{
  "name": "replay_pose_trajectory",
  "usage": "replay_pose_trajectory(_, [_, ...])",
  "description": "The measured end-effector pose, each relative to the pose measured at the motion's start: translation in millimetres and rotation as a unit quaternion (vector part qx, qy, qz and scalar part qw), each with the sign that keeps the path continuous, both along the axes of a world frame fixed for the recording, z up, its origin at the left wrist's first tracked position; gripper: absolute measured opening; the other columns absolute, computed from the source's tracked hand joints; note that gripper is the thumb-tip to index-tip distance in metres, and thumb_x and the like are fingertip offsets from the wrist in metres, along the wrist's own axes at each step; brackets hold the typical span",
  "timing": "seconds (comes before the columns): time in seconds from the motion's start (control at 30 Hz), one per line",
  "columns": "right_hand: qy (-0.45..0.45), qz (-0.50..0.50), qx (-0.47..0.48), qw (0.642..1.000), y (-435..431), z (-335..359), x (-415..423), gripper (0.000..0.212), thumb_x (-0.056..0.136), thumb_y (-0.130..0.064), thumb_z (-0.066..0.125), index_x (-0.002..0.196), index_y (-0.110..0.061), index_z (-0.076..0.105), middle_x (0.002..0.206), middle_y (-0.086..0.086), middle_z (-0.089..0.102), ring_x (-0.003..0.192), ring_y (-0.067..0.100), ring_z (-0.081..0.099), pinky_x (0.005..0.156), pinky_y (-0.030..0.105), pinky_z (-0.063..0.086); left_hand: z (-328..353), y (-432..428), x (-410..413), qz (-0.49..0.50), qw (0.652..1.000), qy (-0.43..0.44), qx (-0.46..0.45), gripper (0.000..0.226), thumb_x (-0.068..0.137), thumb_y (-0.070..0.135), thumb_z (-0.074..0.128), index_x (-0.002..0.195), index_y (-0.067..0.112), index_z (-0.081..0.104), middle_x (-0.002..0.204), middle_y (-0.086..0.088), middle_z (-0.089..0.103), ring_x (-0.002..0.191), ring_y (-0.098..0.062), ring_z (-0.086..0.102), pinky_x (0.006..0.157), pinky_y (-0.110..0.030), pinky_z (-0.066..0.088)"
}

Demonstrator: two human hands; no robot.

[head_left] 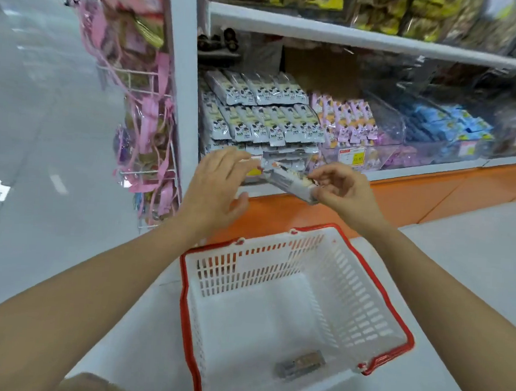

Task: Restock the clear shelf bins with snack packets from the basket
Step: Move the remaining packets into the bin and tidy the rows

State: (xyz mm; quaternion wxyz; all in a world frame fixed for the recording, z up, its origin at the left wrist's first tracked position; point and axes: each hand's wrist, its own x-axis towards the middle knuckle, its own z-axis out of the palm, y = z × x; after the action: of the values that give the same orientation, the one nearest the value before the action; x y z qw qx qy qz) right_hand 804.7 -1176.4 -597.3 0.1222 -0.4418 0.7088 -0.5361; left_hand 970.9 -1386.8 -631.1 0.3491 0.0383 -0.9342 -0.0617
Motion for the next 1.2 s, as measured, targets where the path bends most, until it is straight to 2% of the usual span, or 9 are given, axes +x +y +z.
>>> replay_pose_trajectory(0.13, [0.038,-0.018,-0.066,0.997,-33.2,44.8,6.0,0.019,0.085,-0.004,0.070,0.097,-0.018,0.068,0.088,-0.001,0.061,0.078,0.014,0.058,0.077,0.038,0.054,16.2,-21.0,15.7,0.136,0.989,-0.031,-0.054,0.075,0.082,0.021,0.058,0.151,0.009,0.032,0.158,-0.014,0.026,0.148,-0.032,0.015,0.122,-0.050,0.008])
replay_pose_trajectory(0.23, [0.067,-0.036,-0.075,0.994,-69.2,67.9,10.7,0.015,0.086,-0.010,0.071,0.097,-0.020,0.070,0.085,-0.006,0.063,0.078,0.020,0.056,0.076,0.042,0.054,14.1,-37.5,19.4,0.194,0.974,-0.081,-0.088,0.089,0.080,0.027,0.061,0.155,0.007,0.017,0.164,-0.013,0.009,0.151,-0.031,0.002,0.122,-0.049,0.001])
replay_pose_trajectory(0.3, [0.081,-0.046,-0.071,0.993,-96.2,77.4,13.8,0.015,0.085,-0.015,0.073,0.094,-0.027,0.072,0.085,-0.011,0.065,0.080,0.024,0.060,0.078,0.044,0.057,11.6,-45.0,19.6,0.213,0.966,-0.100,-0.107,0.093,0.082,0.033,0.063,0.156,0.007,0.013,0.164,-0.012,0.007,0.151,-0.030,-0.002,0.122,-0.048,-0.001])
replay_pose_trajectory(0.37, [0.102,-0.056,-0.055,0.992,-122.7,82.0,16.4,0.014,0.084,-0.018,0.073,0.092,-0.029,0.072,0.086,-0.013,0.067,0.080,0.015,0.061,0.079,0.040,0.057,8.0,-48.9,18.5,0.224,0.959,-0.111,-0.133,0.095,0.083,0.038,0.064,0.155,0.007,0.010,0.164,-0.011,0.008,0.151,-0.030,-0.002,0.122,-0.048,-0.001])
replay_pose_trajectory(0.53, [0.162,-0.095,-0.001,0.982,-180.0,81.3,14.7,0.012,0.085,-0.025,0.073,0.097,-0.023,0.074,0.086,-0.006,0.069,0.076,0.011,0.060,0.078,0.033,0.056,1.9,-54.5,17.8,0.230,0.955,-0.110,-0.152,0.100,0.080,0.039,0.068,0.152,0.008,0.005,0.163,-0.010,0.014,0.151,-0.029,0.002,0.122,-0.049,0.005])
replay_pose_trajectory(0.67, [0.215,-0.122,0.028,0.969,-216.6,79.3,13.8,0.018,0.086,-0.029,0.072,0.101,-0.019,0.074,0.087,-0.006,0.070,0.075,0.007,0.058,0.077,0.031,0.054,-1.7,-60.5,16.7,0.218,0.959,-0.118,-0.138,0.106,0.081,0.037,0.068,0.153,0.010,-0.005,0.164,-0.008,0.005,0.151,-0.028,-0.006,0.122,-0.050,0.002])
replay_pose_trajectory(0.93, [0.294,-0.121,0.085,0.944,-243.2,68.5,4.4,0.023,0.085,-0.042,0.067,0.095,-0.023,0.076,0.090,0.005,0.067,0.081,0.019,0.062,0.074,0.033,0.052,-1.6,-65.3,19.2,0.196,0.965,-0.102,-0.142,0.100,0.081,0.031,0.069,0.157,0.010,0.007,0.164,-0.008,0.006,0.151,-0.027,-0.001,0.122,-0.049,0.002])
replay_pose_trajectory(1.07, [0.270,-0.112,0.054,0.955,-215.7,70.2,6.1,0.021,0.089,-0.032,0.067,0.106,-0.020,0.072,0.100,0.001,0.055,0.087,0.008,0.051,0.074,0.013,0.038,-2.1,-57.4,19.5,0.162,0.979,-0.041,-0.120,0.090,0.073,0.018,0.071,0.151,0.007,0.028,0.155,-0.012,0.028,0.145,-0.032,0.021,0.120,-0.047,0.013])
replay_pose_trajectory(1.2, [0.250,-0.075,-0.007,0.965,-165.6,66.7,9.8,0.010,0.091,-0.026,0.066,0.096,-0.019,0.072,0.092,-0.001,0.062,0.080,0.006,0.055,0.070,0.013,0.040,-9.1,-39.2,14.4,0.038,0.989,0.010,-0.142,0.065,0.073,0.014,0.051,0.138,0.008,0.044,0.132,-0.011,0.043,0.124,-0.030,0.040,0.112,-0.045,0.028])
